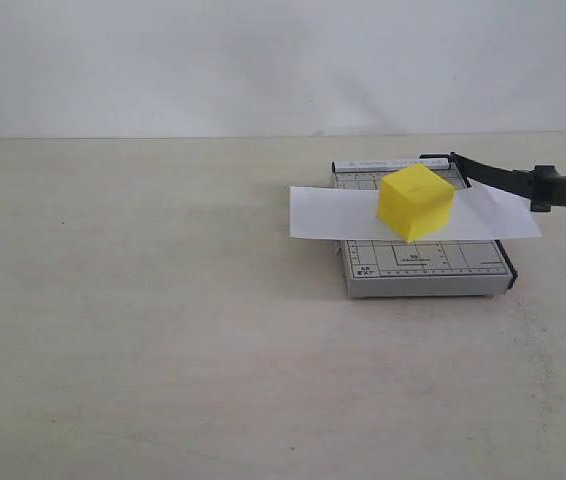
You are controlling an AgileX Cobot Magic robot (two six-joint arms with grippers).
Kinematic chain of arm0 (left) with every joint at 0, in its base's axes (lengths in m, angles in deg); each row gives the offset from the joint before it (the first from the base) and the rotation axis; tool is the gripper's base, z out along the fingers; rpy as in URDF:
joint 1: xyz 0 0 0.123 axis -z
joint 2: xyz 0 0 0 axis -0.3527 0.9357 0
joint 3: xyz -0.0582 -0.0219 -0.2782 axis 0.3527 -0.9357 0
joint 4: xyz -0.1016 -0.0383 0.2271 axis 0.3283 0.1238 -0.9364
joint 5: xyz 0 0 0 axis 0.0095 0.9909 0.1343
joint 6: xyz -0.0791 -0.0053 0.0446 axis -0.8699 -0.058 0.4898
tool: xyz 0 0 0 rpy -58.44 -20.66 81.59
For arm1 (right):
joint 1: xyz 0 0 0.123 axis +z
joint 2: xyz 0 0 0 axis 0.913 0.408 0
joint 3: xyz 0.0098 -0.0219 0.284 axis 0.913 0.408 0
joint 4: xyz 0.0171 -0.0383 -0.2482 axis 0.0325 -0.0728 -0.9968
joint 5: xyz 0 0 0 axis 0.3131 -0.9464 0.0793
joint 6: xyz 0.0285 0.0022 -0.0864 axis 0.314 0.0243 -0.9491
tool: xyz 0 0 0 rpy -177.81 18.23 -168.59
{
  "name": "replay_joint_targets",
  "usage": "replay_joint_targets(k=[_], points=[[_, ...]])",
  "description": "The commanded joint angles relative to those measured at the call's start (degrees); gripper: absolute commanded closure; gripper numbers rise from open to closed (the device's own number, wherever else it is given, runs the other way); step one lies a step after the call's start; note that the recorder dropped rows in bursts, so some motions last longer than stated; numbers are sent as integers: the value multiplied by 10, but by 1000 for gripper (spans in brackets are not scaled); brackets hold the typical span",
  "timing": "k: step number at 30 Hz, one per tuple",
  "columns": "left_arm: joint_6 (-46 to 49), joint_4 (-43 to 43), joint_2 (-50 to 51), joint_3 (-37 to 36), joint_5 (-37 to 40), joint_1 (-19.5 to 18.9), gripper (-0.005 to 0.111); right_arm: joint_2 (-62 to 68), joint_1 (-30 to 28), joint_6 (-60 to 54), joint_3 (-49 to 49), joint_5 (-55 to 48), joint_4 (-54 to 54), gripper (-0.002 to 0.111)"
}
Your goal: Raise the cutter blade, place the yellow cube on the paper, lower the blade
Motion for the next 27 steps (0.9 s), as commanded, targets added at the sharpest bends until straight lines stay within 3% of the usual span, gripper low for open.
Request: replay_joint_targets(k=[1, 5, 8, 11, 14, 18, 22, 23, 27], points=[[-72, -4, -104, -126, 16, -60, 102, 2, -1, 0, 2, 7, 2, 108], [-162, -4, -192, -169, -21, -72, 102, 2, -1, 0, 0, 18, 21, 108], [-172, -4, -248, -184, -15, -73, 102, 2, -1, 0, -3, 24, 21, 108], [-124, -4, -295, -202, -14, -73, 102, 2, -1, -13, -29, 10, 21, 108], [-60, -4, -343, -225, -14, -73, 102, 2, -1, -101, -87, 6, 15, 105], [-46, 6, -407, -253, -14, -73, 102, 20, -1, -244, -185, 6, 4, 92], [-12, 61, -476, -293, -10, -73, 102, 139, -1, -257, -278, 4, -22, 82], [44, 79, -486, -293, 25, -73, 102, 187, -1, -257, -310, 4, -22, 82], [115, 83, -489, -293, 114, -74, 102, 335, -1, -255, -411, -82, -27, 82]])
